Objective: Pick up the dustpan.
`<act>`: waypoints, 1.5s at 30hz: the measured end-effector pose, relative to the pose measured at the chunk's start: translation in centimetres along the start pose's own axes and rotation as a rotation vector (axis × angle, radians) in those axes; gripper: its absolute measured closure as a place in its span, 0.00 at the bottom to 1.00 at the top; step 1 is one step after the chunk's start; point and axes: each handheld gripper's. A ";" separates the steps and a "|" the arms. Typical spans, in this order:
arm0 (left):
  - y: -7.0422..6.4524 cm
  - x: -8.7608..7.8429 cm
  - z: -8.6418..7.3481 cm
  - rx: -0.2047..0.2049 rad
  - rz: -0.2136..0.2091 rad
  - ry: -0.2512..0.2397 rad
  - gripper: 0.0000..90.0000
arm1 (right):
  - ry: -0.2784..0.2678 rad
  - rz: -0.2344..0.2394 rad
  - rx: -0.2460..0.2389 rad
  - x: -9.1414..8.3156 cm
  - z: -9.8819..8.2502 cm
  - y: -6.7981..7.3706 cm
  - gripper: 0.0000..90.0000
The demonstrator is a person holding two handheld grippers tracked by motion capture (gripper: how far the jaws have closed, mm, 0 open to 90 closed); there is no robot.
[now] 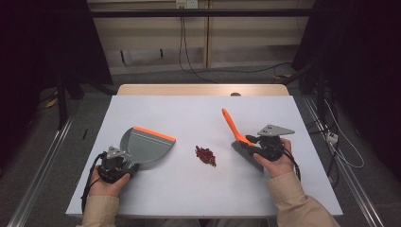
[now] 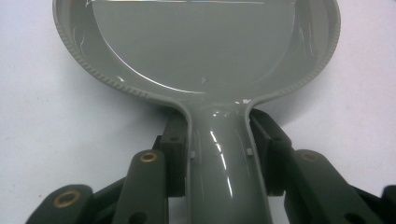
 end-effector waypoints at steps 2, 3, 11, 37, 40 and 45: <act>0.2 -0.4 0.1 0.002 -0.004 -0.006 0.70 | 0.001 0.000 0.002 0.0 0.0 0.0 0.69; 0.3 -0.6 0.2 0.018 -0.001 -0.004 0.70 | 0.000 -0.001 0.002 0.0 0.0 0.0 0.69; -0.1 -2.0 0.7 0.058 -0.054 -0.019 0.70 | -0.004 -0.002 0.006 0.0 0.0 -0.1 0.69; -3.6 -2.1 0.7 0.222 -0.273 0.074 0.70 | -0.005 -0.006 0.012 0.0 0.1 0.0 0.61; -3.9 -1.6 0.7 0.243 -0.287 0.097 0.70 | -0.002 -0.005 0.013 -0.2 0.2 0.0 0.61; -4.2 -1.1 0.8 0.275 -0.305 0.113 0.70 | 0.017 -0.009 0.017 -0.7 0.5 0.1 0.62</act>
Point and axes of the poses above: each handheld gripper's, and its own axes: x roughly forward along the jaws, z roughly out of its top, y roughly to its left, and after that the axes turned 15 degrees about -z, right-handed
